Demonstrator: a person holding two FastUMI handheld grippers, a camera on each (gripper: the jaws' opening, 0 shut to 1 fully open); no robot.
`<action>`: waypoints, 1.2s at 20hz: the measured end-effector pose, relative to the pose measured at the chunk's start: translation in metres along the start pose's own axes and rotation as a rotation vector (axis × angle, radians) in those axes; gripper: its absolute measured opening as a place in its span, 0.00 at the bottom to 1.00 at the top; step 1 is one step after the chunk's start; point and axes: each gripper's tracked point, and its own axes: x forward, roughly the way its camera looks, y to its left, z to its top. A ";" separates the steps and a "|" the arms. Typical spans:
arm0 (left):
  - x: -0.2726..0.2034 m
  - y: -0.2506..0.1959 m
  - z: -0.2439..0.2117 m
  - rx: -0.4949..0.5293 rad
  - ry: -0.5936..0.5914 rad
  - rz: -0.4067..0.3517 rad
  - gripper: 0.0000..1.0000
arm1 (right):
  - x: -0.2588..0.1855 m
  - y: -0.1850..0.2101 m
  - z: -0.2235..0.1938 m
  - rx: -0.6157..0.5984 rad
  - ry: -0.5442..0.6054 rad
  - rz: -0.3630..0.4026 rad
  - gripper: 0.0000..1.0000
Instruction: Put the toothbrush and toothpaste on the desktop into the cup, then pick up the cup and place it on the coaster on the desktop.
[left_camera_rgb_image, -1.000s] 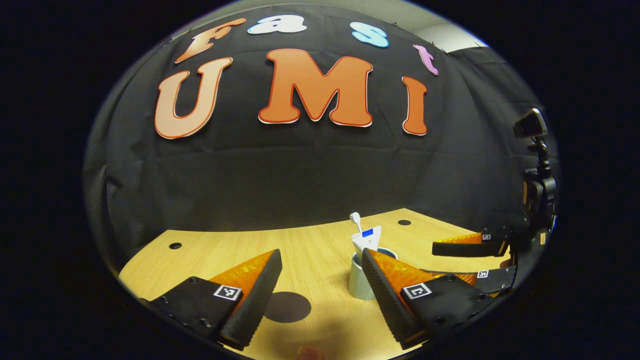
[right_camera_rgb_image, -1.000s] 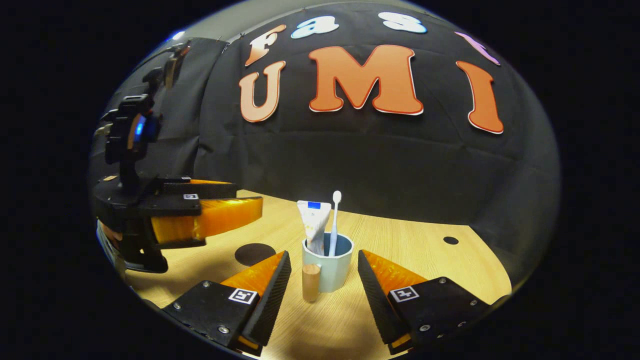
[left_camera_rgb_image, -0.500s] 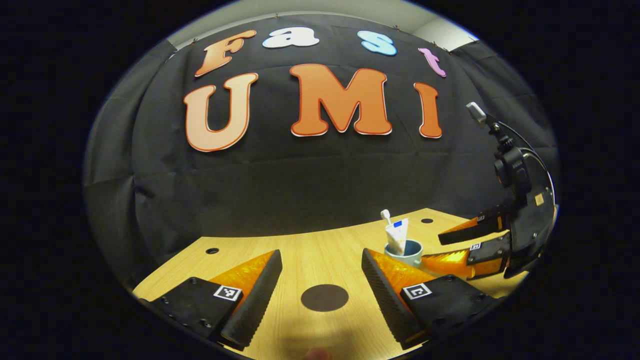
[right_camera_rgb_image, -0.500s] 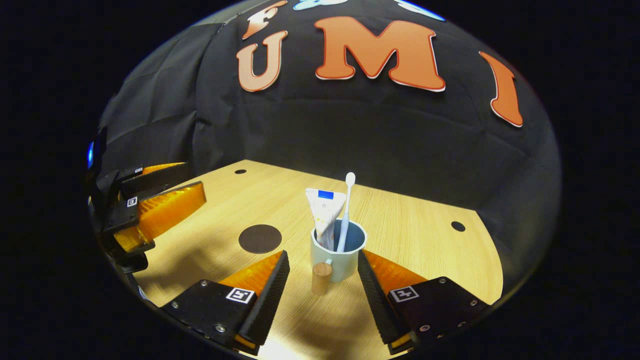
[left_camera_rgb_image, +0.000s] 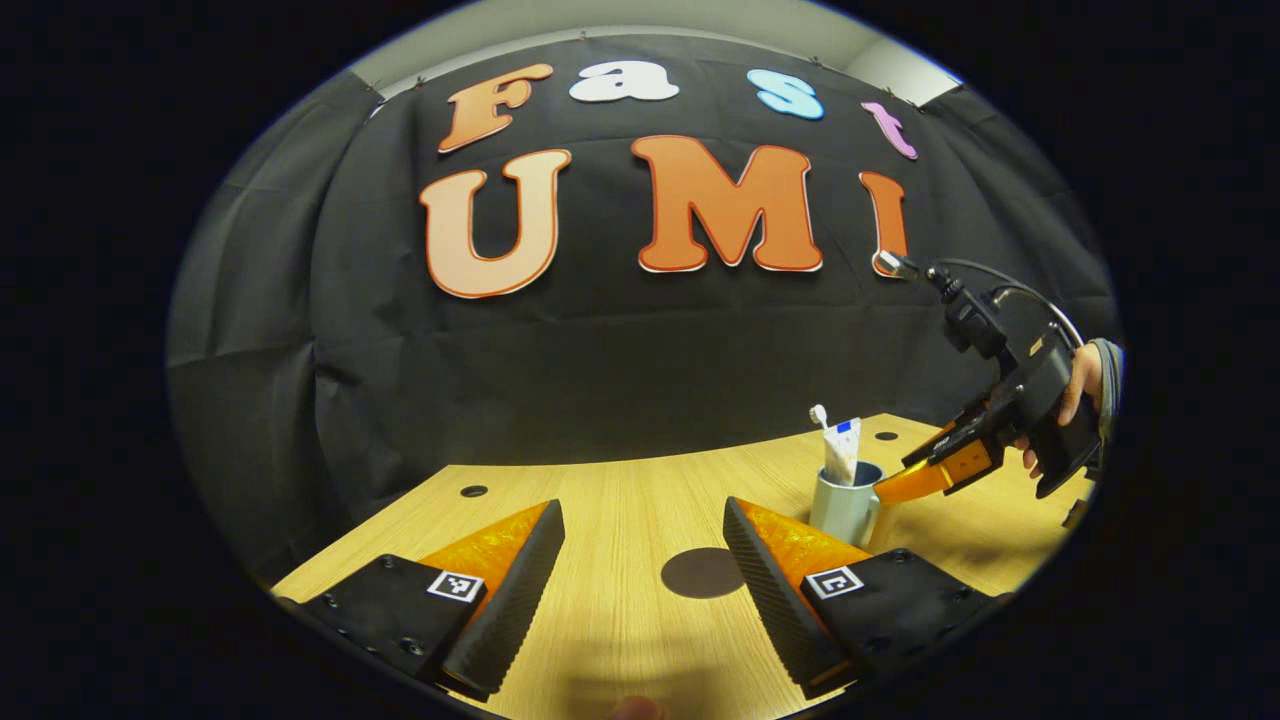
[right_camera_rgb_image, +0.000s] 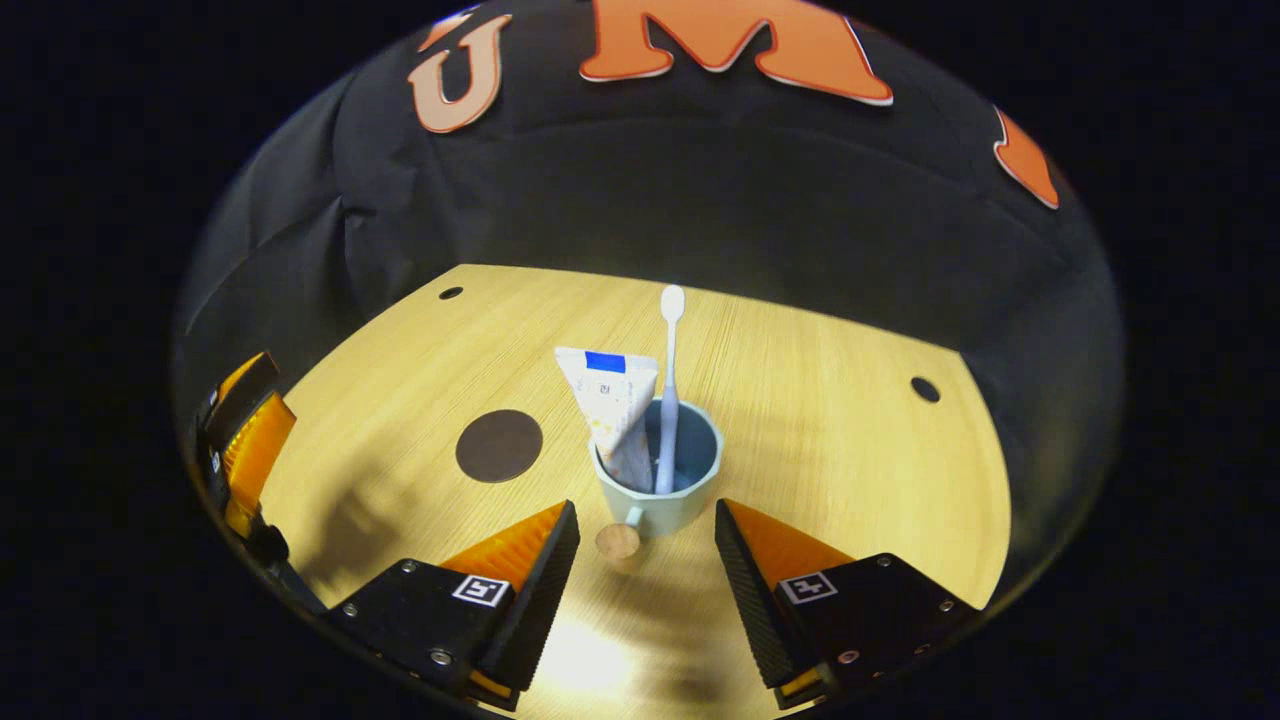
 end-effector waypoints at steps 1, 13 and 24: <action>-0.001 0.004 -0.002 -0.016 0.003 0.005 1.00 | 0.003 -0.002 -0.003 0.028 0.037 -0.003 0.83; -0.016 0.055 -0.022 -0.077 0.037 0.086 1.00 | 0.046 -0.004 -0.024 0.036 0.269 -0.099 0.61; -0.028 0.054 -0.040 -0.073 0.072 0.086 1.00 | 0.038 0.001 -0.022 0.086 0.220 -0.090 0.22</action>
